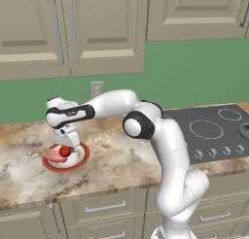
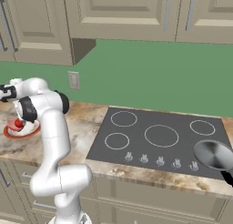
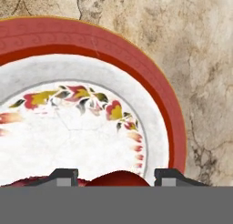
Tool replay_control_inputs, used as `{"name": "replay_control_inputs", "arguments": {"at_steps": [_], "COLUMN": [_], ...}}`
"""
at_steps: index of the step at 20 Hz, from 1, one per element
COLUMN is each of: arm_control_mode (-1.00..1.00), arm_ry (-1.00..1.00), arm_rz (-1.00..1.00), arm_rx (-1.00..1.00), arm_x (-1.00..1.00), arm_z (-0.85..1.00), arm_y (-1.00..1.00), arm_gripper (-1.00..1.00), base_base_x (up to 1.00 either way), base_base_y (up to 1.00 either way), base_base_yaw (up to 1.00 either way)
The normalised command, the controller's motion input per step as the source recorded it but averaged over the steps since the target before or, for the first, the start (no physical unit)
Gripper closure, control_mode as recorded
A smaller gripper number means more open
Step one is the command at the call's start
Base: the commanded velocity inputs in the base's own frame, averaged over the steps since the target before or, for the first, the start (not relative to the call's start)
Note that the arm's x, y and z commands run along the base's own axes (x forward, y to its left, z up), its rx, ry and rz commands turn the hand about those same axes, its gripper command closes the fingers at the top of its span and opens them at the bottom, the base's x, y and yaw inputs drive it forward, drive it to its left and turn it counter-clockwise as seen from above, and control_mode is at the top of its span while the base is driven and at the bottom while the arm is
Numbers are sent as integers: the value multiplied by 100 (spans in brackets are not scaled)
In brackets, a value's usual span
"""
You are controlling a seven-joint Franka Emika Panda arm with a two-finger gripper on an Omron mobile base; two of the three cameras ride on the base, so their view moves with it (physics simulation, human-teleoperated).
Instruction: Place the steak on the plate and place the tomato on the same plate.
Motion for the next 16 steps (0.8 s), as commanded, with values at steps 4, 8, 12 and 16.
{"name": "replay_control_inputs", "arguments": {"at_steps": [4, 8, 12, 16], "arm_control_mode": [-100, -100, -100, -100], "arm_ry": [0, -2, -4, -7], "arm_rz": [-2, -2, -3, -2], "arm_rx": [-3, -5, -3, -2], "arm_x": [1, 10, 14, 11], "arm_z": [-13, -14, -12, -4], "arm_y": [-25, -19, -8, -13], "arm_gripper": [100, 100, 100, 100], "base_base_x": [0, 0, 0, 0], "base_base_y": [0, 0, 0, 0], "base_base_yaw": [0, 0, 0, 0]}}
